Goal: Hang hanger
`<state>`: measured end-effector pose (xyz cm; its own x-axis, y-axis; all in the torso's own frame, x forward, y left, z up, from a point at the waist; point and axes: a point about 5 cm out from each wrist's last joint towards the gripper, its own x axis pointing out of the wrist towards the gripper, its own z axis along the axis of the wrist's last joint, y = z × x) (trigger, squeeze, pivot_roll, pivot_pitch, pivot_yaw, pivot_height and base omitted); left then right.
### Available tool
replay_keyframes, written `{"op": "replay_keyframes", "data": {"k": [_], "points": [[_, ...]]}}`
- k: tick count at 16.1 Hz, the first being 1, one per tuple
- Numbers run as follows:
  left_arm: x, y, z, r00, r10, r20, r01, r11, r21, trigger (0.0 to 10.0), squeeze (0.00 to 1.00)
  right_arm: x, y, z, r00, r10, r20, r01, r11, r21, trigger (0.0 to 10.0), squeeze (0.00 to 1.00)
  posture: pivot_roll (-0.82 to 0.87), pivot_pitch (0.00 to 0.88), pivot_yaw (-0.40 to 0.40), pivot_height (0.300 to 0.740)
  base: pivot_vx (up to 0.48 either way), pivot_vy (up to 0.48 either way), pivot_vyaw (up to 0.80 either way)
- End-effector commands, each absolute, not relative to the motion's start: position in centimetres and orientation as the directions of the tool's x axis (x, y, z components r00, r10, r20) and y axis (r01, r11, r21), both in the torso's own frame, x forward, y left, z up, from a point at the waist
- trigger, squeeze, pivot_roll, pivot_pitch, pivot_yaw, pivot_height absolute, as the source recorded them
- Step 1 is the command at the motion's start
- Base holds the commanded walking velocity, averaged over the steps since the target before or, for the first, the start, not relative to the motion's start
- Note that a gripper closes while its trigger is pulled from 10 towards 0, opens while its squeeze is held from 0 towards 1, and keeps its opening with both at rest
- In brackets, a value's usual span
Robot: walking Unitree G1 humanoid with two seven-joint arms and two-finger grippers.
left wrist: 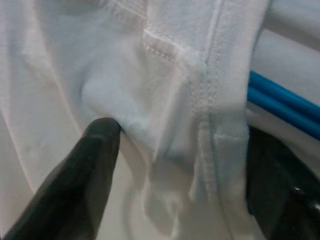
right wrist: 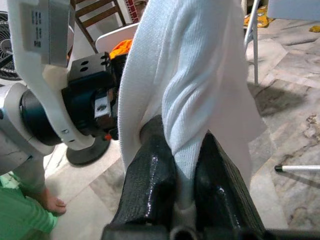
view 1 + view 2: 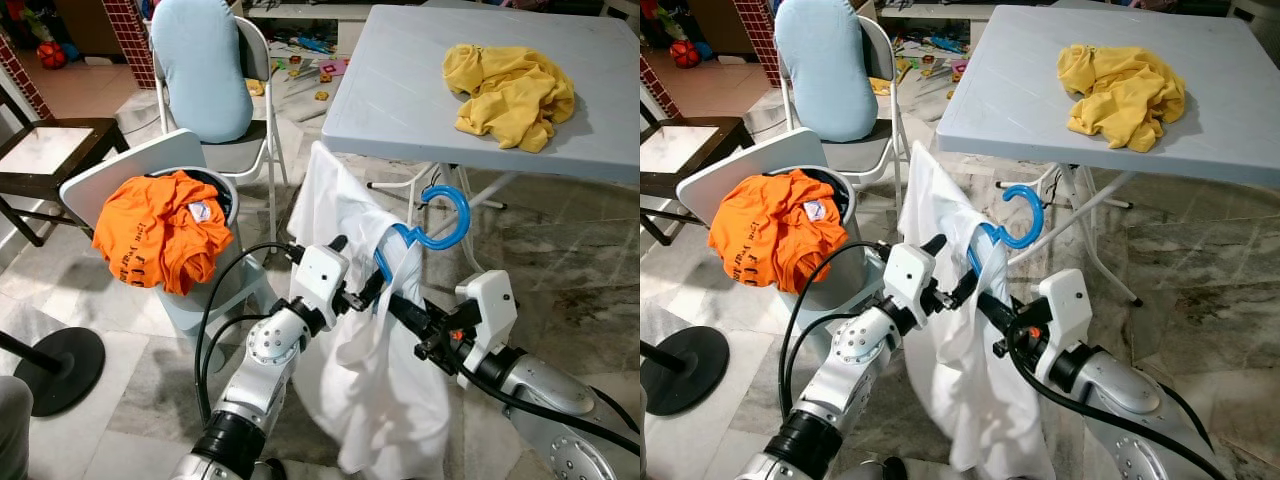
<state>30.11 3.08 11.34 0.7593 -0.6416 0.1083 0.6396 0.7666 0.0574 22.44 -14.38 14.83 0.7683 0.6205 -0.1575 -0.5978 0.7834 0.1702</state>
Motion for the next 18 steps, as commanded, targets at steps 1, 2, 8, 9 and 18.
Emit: {"op": "replay_keyframes", "data": {"k": [1, 2, 8, 9, 18], "points": [[30.65, 3.67, 11.66, 0.775, -0.622, 0.116, 0.618, 0.783, 0.068, 0.0, 0.00, 21.75, -13.32, 15.78, 0.722, 0.684, -0.106, -0.664, 0.728, 0.171, 10.0, 0.00, -0.14, 0.121, 0.036, 0.740, 0.000, 0.000, 0.00], [30.73, 3.61, 11.68, 0.775, -0.621, 0.118, 0.618, 0.783, 0.069, 0.0, 0.00, 21.82, -13.24, 15.59, 0.718, 0.687, -0.111, -0.667, 0.725, 0.173, 10.0, 0.00, -0.14, 0.124, 0.035, 0.740, 0.000, 0.000, 0.00], [30.37, 3.88, 11.58, 0.765, -0.630, 0.132, 0.627, 0.776, 0.069, 0.0, 0.00, 21.32, -12.85, 15.23, 0.713, 0.691, -0.123, -0.669, 0.722, 0.176, 10.0, 0.00, -0.15, 0.159, 0.053, 0.740, 0.000, 0.000, 0.00], [30.53, 3.95, 11.80, 0.767, -0.626, 0.142, 0.623, 0.779, 0.067, 0.0, 0.00, 21.28, -12.81, 15.23, 0.712, 0.691, -0.124, -0.669, 0.722, 0.177, 10.0, 0.00, -0.15, 0.163, 0.052, 0.740, 0.000, 0.000, 0.00], [30.48, 3.95, 12.47, 0.763, -0.624, 0.170, 0.626, 0.779, 0.047, 0.0, 0.00, 20.85, -12.59, 15.31, 0.712, 0.690, -0.127, -0.667, 0.722, 0.183, 10.0, 0.00, -0.14, 0.172, 0.050, 0.740, 0.000, 0.000, 0.00]]}}
